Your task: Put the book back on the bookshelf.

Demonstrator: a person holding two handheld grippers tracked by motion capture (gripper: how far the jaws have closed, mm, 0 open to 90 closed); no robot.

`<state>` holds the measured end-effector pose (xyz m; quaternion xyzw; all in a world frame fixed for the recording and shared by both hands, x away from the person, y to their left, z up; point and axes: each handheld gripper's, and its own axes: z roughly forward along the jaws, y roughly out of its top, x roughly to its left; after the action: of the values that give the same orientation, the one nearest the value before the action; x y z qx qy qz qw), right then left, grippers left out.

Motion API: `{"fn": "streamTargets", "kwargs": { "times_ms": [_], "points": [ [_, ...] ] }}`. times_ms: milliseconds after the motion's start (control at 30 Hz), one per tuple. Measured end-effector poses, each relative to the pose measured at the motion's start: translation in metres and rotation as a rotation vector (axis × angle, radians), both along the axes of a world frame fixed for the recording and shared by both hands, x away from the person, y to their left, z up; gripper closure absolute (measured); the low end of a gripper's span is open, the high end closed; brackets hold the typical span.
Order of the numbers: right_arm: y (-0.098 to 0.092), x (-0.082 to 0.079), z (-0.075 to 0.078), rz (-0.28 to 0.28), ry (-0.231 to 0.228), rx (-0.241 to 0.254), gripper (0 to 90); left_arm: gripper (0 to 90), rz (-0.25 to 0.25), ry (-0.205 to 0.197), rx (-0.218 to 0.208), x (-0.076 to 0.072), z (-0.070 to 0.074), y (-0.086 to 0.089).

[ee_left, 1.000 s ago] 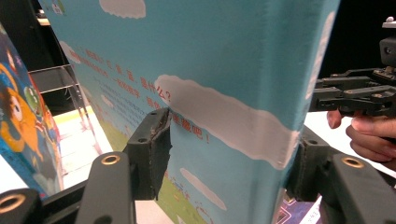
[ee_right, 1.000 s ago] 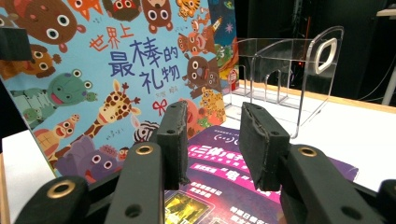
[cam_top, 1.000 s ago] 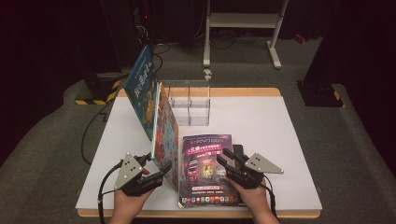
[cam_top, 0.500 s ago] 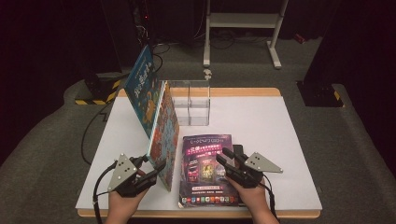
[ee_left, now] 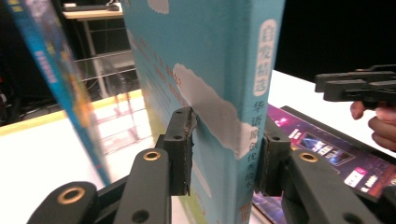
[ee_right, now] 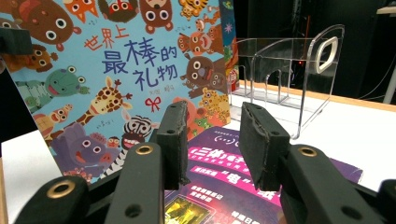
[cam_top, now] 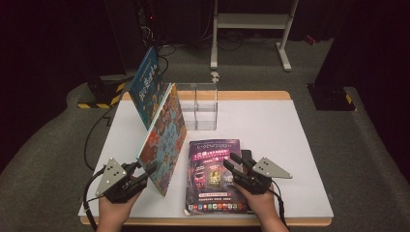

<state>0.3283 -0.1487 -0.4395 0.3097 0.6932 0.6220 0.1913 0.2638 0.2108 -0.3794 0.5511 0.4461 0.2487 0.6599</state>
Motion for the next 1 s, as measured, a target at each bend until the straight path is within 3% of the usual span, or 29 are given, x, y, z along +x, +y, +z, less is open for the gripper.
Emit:
{"fn": "streamTargets", "kwargs": {
  "times_ms": [267, 567, 800, 1000],
  "points": [
    [-0.001, 0.003, -0.001, -0.009, 0.020, -0.008, 60.2, 69.6, 0.054, 0.007, -0.009, 0.003, 0.001, 0.019],
    [-0.008, 0.007, -0.001, -0.051, 0.032, -0.043, 57.4, 78.1, 0.089, -0.014, 0.013, 0.006, 0.002, 0.025],
    [-0.016, 0.012, 0.001, -0.067, 0.042, -0.083, 56.6, 79.0, 0.101, -0.006, -0.003, 0.007, 0.002, 0.031],
    [-0.025, 0.008, -0.004, -0.076, 0.065, -0.054, 55.7, 79.1, 0.091, -0.002, 0.026, 0.008, 0.004, 0.032]
  ]
}}
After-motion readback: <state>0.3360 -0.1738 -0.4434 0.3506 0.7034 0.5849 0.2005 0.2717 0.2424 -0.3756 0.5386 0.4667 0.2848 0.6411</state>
